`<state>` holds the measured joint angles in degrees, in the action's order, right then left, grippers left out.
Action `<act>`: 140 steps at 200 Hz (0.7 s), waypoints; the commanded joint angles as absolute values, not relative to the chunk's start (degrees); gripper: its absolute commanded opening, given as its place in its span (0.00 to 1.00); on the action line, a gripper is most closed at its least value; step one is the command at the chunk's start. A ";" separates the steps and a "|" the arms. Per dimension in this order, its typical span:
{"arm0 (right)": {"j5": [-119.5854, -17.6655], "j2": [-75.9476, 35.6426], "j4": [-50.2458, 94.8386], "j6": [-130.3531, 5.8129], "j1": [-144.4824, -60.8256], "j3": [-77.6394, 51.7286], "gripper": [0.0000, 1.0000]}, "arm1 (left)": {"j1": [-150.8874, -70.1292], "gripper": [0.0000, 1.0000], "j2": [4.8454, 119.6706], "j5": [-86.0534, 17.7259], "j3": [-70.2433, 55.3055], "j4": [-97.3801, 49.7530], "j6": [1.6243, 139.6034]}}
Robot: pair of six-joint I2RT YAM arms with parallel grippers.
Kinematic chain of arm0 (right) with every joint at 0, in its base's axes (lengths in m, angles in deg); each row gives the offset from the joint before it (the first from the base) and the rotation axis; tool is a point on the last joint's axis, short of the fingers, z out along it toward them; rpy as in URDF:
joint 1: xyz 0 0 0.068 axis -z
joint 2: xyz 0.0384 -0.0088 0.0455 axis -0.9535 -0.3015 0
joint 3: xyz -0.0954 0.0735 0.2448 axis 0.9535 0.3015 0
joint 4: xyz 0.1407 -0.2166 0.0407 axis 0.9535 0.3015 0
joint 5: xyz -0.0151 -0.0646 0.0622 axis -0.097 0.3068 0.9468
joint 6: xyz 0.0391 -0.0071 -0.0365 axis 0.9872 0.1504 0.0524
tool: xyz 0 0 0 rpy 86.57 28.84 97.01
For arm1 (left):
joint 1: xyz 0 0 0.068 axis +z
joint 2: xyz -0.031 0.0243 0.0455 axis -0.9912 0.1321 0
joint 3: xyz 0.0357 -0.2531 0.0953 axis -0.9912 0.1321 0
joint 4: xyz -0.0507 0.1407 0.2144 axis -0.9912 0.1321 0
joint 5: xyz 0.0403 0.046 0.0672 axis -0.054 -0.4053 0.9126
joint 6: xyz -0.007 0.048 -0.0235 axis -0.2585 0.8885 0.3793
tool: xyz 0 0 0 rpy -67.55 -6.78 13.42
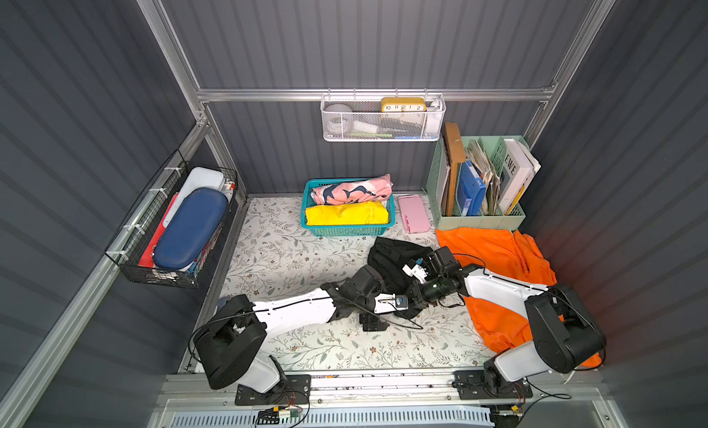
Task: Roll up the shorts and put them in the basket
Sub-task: Roll the shorts at the center of the board.
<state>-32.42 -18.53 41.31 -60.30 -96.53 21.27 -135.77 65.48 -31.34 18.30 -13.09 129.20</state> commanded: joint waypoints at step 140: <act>-36.89 -15.58 44.08 -62.51 -96.31 20.06 0.13 | -130.35 0.30 76.04 -44.18 10.23 -5.71 128.42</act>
